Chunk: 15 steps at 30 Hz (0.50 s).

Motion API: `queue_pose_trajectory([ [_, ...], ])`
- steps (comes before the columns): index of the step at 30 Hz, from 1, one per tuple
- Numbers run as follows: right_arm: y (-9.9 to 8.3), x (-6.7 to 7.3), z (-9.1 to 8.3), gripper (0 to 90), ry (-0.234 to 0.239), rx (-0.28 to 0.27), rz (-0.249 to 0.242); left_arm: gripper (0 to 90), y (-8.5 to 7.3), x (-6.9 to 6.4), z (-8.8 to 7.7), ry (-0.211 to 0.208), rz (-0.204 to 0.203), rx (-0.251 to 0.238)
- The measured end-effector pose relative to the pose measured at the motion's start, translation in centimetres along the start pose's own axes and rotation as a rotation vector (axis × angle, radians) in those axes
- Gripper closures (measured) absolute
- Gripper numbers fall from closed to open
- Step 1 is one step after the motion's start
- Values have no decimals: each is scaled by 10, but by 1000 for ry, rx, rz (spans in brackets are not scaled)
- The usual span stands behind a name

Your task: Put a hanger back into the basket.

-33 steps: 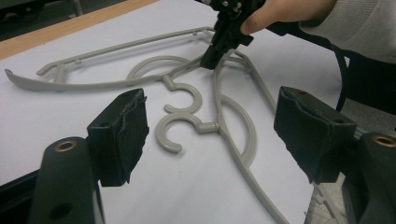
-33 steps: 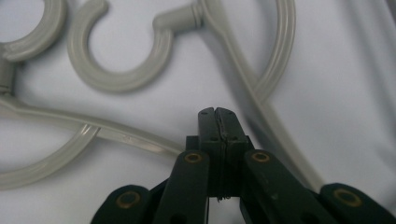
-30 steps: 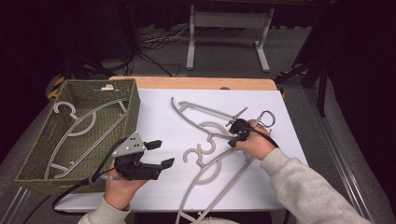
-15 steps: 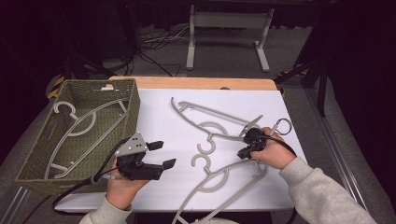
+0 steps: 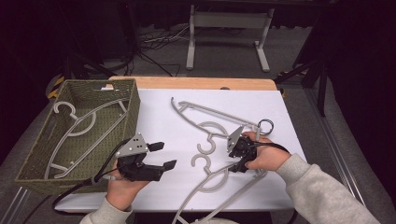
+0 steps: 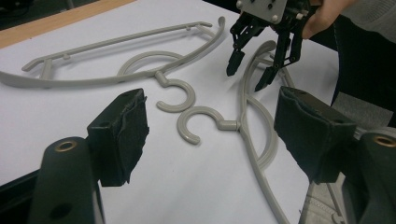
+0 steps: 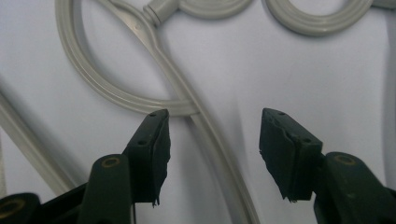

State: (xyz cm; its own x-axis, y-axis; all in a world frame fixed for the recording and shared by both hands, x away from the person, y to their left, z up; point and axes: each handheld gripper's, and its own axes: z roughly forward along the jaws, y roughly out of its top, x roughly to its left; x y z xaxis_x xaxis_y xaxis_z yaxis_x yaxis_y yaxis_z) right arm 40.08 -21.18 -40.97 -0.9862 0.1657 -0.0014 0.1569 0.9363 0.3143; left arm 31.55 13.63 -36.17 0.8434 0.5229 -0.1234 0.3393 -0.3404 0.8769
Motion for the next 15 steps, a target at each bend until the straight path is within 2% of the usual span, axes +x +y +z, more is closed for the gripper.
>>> queue_pose_trajectory([
  [4, -3, -1, 7, 479, 3, 41, -12, 266, 0, 0, 1, 0, 4, 6],
  [5, -4, -2, 10, 510, -5, 34, -47, 267, 0, 0, 1, 0, -2, 3],
  [6, -5, 0, 13, 531, -11, 49, -51, 267, 0, 1, 2, 1, 4, 8],
  [7, -5, 0, 12, 562, -12, 50, -45, 267, -1, 0, 3, 0, 0, 7],
  [8, -5, 1, 12, 664, -18, 44, -43, 267, -1, 0, 3, -2, -3, 9],
  [9, -5, 1, 12, 664, -18, 44, -43, 267, -1, 0, 3, -2, -3, 9],
  [10, -5, 2, 11, 703, -15, 35, -48, 267, -1, 0, 4, -5, -1, 13],
  [15, -4, 4, 10, 747, -18, 37, -123, 267, 0, 1, 5, -14, -7, 8],
])
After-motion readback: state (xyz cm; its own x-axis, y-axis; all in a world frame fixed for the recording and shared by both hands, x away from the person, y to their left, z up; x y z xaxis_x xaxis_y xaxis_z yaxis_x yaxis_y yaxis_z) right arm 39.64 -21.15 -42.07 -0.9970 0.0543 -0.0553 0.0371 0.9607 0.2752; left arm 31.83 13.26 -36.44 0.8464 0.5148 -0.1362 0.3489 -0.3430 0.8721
